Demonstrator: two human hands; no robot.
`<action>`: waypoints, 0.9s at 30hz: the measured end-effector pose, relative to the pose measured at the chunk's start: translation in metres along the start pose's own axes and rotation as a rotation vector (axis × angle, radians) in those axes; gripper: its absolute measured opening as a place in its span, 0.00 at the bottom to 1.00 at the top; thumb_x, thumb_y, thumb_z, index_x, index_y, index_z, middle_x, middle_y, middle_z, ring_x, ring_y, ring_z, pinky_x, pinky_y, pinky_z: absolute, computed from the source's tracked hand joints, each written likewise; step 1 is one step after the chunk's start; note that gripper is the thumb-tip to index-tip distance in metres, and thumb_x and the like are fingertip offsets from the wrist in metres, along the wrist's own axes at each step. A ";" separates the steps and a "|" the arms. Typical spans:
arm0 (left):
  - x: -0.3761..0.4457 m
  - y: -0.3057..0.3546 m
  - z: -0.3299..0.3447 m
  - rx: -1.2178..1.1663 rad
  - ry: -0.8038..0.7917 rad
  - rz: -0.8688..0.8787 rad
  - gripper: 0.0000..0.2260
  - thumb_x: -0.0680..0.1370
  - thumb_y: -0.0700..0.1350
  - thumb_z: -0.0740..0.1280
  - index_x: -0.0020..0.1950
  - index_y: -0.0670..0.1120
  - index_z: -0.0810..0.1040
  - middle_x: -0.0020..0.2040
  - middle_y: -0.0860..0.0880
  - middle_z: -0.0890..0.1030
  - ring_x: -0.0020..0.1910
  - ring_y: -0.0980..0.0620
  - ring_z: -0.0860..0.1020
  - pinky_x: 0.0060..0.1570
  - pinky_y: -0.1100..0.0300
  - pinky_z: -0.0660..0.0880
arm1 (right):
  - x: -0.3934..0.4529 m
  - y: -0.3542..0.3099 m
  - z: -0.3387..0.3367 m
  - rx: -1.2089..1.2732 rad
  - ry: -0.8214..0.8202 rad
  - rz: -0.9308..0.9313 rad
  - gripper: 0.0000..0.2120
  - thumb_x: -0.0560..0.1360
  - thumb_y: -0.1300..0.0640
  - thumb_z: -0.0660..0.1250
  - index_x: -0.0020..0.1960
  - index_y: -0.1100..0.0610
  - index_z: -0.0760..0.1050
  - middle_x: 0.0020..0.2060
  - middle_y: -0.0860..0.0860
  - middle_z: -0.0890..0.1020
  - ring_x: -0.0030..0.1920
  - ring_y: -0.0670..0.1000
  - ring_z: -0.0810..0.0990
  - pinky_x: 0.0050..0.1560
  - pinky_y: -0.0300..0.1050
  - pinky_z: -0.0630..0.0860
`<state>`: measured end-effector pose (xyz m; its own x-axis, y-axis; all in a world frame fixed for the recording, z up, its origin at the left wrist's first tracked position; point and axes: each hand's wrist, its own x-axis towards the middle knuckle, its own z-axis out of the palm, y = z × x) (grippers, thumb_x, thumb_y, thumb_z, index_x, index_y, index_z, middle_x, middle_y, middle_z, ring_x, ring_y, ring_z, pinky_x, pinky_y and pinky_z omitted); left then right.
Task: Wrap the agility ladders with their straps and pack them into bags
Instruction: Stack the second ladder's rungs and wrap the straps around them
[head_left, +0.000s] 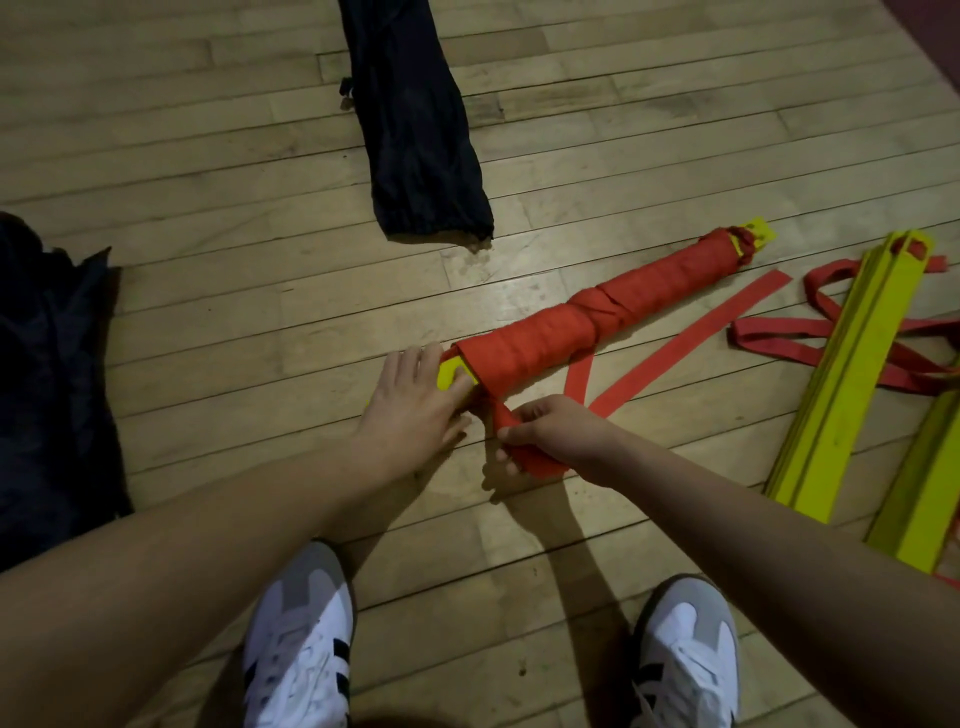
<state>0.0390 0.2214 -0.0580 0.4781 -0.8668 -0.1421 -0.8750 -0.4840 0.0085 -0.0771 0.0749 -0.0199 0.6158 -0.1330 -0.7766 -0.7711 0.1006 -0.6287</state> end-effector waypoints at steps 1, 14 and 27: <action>-0.005 0.005 0.002 -0.066 -0.003 -0.007 0.22 0.72 0.53 0.71 0.60 0.45 0.70 0.61 0.36 0.70 0.54 0.37 0.73 0.52 0.46 0.72 | 0.001 0.002 0.000 -0.006 -0.004 0.003 0.04 0.78 0.65 0.64 0.47 0.64 0.77 0.36 0.55 0.82 0.32 0.48 0.80 0.32 0.37 0.77; 0.031 0.006 -0.021 -0.117 -0.244 -0.307 0.22 0.76 0.43 0.68 0.67 0.41 0.64 0.61 0.43 0.73 0.59 0.43 0.75 0.44 0.54 0.69 | -0.001 -0.004 0.000 -0.150 0.128 -0.126 0.11 0.78 0.63 0.64 0.48 0.71 0.79 0.26 0.52 0.76 0.26 0.46 0.71 0.28 0.36 0.69; 0.062 0.000 -0.024 0.057 -0.119 -0.314 0.40 0.77 0.40 0.67 0.77 0.37 0.42 0.64 0.39 0.70 0.61 0.43 0.71 0.54 0.54 0.73 | 0.004 -0.024 -0.008 -0.029 0.088 -0.159 0.12 0.79 0.60 0.64 0.52 0.71 0.77 0.29 0.54 0.78 0.26 0.48 0.75 0.27 0.36 0.71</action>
<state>0.0703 0.1642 -0.0428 0.7158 -0.6545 -0.2434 -0.6908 -0.7148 -0.1093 -0.0574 0.0643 -0.0076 0.7149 -0.2306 -0.6601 -0.6702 0.0432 -0.7409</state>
